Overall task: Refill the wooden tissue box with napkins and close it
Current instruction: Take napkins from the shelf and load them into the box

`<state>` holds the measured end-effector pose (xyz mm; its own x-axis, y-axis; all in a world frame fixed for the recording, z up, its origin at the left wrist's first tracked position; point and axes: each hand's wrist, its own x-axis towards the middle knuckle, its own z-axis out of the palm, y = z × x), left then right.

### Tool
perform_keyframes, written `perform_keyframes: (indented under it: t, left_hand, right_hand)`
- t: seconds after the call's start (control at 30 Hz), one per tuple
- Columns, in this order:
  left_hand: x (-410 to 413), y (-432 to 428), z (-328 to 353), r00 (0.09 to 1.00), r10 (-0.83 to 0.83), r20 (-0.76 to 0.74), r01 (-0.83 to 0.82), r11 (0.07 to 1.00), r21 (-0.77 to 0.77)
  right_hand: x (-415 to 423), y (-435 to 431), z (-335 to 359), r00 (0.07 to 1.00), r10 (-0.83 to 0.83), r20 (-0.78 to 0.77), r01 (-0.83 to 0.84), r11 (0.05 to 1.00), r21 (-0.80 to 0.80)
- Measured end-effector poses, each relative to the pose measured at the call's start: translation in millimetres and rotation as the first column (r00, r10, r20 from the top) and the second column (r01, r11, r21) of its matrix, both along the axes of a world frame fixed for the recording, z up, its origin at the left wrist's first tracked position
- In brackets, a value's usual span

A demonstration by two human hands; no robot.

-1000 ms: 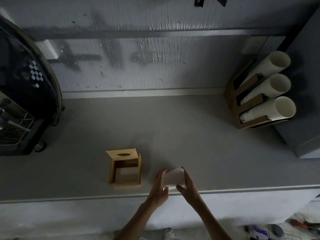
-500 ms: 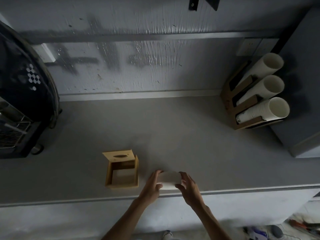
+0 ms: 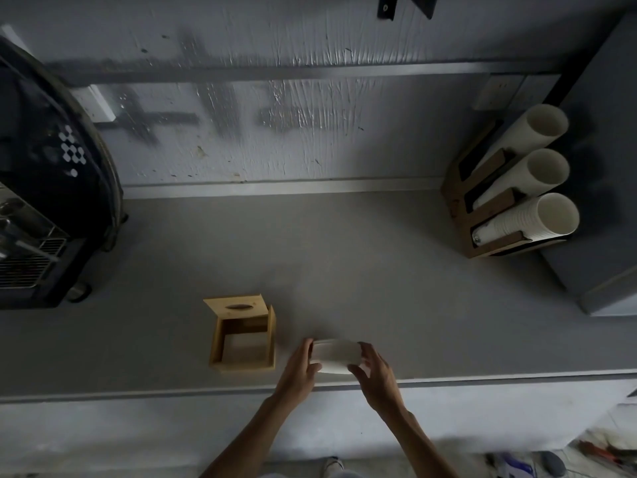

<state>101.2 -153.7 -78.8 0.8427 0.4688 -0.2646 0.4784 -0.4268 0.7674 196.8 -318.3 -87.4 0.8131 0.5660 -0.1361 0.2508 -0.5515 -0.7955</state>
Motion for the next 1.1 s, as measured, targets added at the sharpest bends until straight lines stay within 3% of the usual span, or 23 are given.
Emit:
perform_keyframes:
  t: [0.23, 0.37, 0.63, 0.87, 0.97, 1.1]
  left_hand:
    - [-3.9, -0.2, -1.6, 1.0, -0.015, -0.026, 0.015, 1.0, -0.013]
    - [-5.4, 1.2, -2.4, 0.999, -0.037, 0.008, 0.038, 0.997, -0.062]
    - [-7.7, 2.5, -6.3, 1.0, -0.023, -0.02, 0.022, 0.999, -0.049]
    - [-8.7, 12.9, 8.6, 1.0, -0.011, 0.01, 0.014, 0.923, -0.384]
    - [-8.5, 15.0, 26.4, 1.0, -0.005, -0.004, 0.002, 0.85, -0.527]
    - [-26.2, 15.7, 55.4, 0.999, -0.026, -0.037, -0.007, 0.711, -0.703]
  right_hand:
    - [-0.5, -1.9, 2.7, 0.997, 0.054, 0.053, -0.052, 0.998, -0.043]
    - [1.9, -2.6, 1.0, 0.995, 0.083, 0.058, -0.085, 0.996, 0.033]
    - [0.9, 1.1, -2.5, 0.996, 0.008, -0.091, -0.001, 0.997, 0.072]
    - [-3.2, -6.1, 0.0, 0.946, -0.134, -0.295, 0.175, 0.977, 0.119]
    - [-4.7, -8.8, 17.0, 0.905, -0.211, -0.369, 0.29, 0.941, 0.175]
    - [-24.6, -13.8, 62.1, 0.866, -0.194, -0.461, 0.33, 0.914, 0.235]
